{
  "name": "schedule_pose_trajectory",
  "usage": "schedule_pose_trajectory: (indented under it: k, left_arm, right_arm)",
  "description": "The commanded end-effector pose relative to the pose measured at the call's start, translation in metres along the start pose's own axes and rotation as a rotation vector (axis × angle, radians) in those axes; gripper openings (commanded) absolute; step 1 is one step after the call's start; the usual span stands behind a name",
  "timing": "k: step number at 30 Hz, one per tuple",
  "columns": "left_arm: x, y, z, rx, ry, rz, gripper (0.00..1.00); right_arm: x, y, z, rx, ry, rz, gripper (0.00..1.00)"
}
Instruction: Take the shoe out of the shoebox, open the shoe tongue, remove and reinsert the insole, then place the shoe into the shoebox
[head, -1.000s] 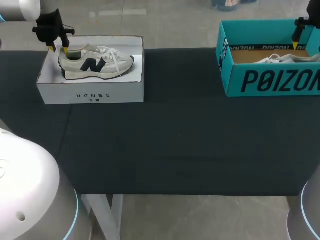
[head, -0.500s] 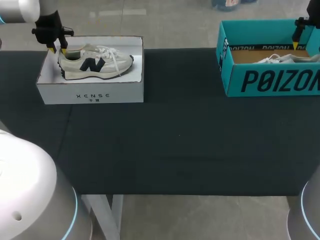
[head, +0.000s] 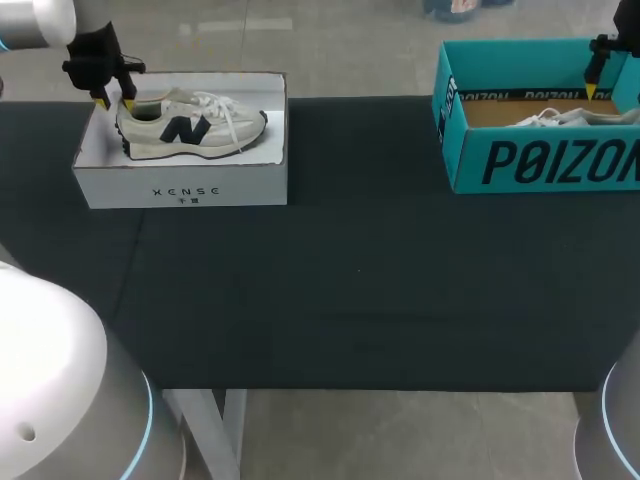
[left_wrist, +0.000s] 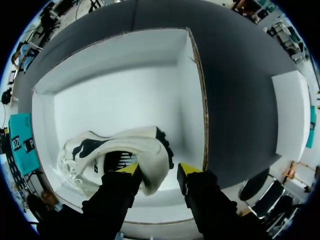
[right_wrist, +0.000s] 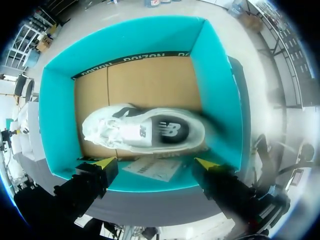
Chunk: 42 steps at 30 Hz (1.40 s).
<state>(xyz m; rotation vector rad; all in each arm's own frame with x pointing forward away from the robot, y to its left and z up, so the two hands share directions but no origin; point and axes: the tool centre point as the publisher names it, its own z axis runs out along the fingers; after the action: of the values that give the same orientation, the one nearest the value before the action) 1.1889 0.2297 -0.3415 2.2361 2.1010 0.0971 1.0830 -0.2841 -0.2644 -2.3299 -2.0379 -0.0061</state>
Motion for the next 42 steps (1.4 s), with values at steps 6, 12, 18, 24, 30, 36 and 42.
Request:
schedule_pose_trajectory:
  k: [6, 12, 18, 24, 30, 36, 42]
  left_arm:
    - [0.002, 0.007, 0.02, 0.033, -0.007, -0.002, 0.62]
    - [0.004, 0.007, 0.027, 0.041, -0.003, -0.008, 0.59]
    - [0.006, 0.008, 0.033, 0.047, -0.002, -0.006, 0.6]
    - [0.003, 0.002, 0.047, 0.078, -0.012, -0.007, 0.59]
    - [-0.001, 0.0, 0.061, 0.105, -0.024, 0.005, 0.58]
    - [-0.001, -0.002, 0.069, 0.138, -0.023, 0.012, 0.4]
    - [0.002, -0.004, 0.063, 0.153, -0.038, 0.032, 0.09]
  right_arm:
    - [0.0, 0.0, 0.0, -0.001, 0.0, 0.001, 1.0]
    - [0.0, 0.0, 0.0, -0.001, 0.0, 0.001, 1.0]
    - [0.0, 0.0, 0.0, -0.001, 0.0, 0.001, 1.0]
    - [0.0, 0.0, 0.0, -0.001, 0.0, 0.001, 1.0]
    - [0.0, 0.0, 0.0, -0.001, 0.0, 0.001, 1.0]
    - [0.0, 0.0, 0.0, -0.001, 0.0, 0.001, 1.0]
    - [0.0, 0.0, 0.0, -0.001, 0.0, 0.001, 1.0]
